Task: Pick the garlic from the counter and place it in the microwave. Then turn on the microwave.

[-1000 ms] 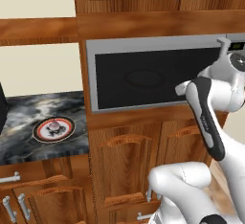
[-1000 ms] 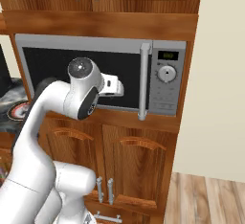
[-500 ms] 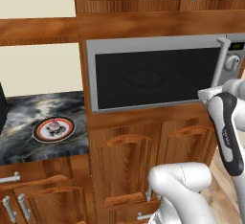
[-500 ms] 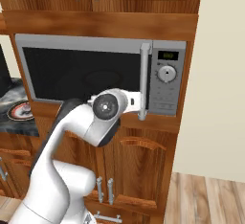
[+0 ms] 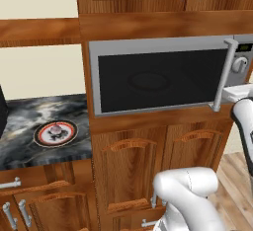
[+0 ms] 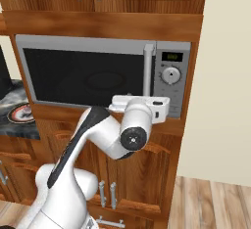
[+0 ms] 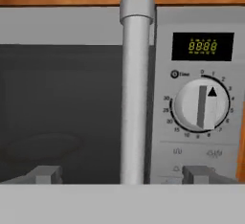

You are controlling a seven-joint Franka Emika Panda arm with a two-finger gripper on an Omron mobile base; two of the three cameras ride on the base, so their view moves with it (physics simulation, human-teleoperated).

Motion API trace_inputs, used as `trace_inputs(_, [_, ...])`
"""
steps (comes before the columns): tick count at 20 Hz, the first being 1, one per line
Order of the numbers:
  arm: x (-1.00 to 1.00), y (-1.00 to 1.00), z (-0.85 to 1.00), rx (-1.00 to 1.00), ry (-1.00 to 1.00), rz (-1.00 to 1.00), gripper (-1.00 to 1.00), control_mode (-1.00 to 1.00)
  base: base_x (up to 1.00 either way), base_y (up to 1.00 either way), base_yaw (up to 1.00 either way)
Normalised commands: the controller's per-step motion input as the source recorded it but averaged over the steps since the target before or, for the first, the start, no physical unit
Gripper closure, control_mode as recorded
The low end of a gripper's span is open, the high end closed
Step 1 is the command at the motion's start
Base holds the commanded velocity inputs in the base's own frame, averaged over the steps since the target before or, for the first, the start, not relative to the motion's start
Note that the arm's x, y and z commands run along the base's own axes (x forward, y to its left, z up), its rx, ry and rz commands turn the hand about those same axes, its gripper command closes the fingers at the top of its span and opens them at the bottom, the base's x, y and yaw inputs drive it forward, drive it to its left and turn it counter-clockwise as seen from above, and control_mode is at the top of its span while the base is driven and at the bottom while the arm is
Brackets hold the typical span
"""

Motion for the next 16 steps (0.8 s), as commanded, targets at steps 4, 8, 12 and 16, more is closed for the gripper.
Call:
trace_inputs(4, [0.06,-0.26,0.22,0.04,-0.21,0.00,-1.00,-1.00,0.00,0.00,0.00])
trace_inputs(8, [0.38,-0.05,0.10,0.01,-0.10,0.00,-1.00,-1.00,0.00,0.00,0.00])
trace_inputs(12, [0.48,0.00,0.03,0.01,-0.05,0.00,-1.00,-1.00,0.00,0.00,0.00])
trace_inputs(16, [0.38,0.00,0.13,0.02,-0.06,0.00,-1.00,-1.00,0.00,0.00,0.00])
